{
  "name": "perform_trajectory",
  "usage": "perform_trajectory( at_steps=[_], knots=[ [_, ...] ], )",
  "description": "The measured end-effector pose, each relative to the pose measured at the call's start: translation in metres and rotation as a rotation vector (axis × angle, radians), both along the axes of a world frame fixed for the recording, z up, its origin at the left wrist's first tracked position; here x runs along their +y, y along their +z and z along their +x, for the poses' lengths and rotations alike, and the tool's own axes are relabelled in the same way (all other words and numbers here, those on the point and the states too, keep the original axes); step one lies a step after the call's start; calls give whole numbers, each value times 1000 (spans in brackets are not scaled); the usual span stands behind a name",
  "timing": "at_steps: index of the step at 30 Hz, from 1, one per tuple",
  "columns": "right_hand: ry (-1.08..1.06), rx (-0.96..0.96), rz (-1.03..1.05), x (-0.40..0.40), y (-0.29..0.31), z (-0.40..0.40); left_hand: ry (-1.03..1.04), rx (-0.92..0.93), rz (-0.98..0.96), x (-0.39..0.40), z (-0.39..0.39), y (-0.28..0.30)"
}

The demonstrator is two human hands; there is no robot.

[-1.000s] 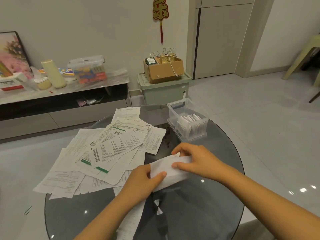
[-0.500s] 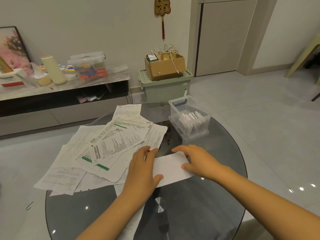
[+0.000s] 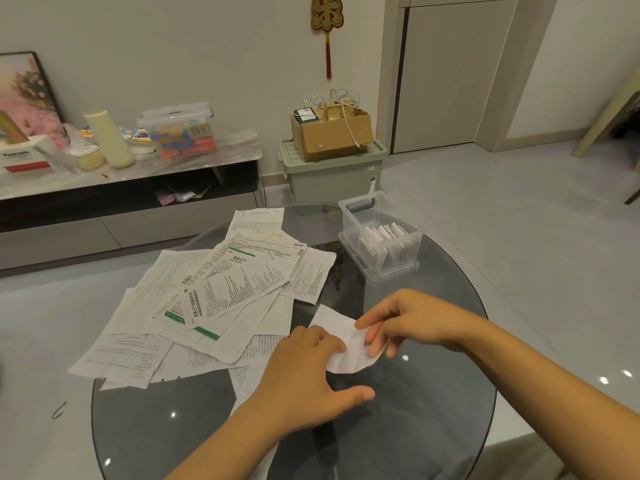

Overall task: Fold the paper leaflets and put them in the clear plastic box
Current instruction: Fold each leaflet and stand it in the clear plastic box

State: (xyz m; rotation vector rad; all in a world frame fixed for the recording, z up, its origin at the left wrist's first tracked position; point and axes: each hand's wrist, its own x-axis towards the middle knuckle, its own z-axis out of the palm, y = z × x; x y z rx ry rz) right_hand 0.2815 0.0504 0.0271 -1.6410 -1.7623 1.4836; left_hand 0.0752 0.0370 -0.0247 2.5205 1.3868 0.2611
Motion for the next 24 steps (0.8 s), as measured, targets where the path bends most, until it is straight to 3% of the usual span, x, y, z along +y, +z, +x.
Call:
perform_trajectory(
  at_steps=[3,6,14,24],
  knots=[
    [4,13,93,0,3,-6,14,-5,1,0,0,2],
    [4,31,220,0,1,-11,77,-150,9,0,4,5],
    [67,-210,506,2,-14,-13,220,-348,-139,9,-1,5],
    [234,-385,545,5,-33,-20,197,-248,-137,19,-7,-6]
  ],
)
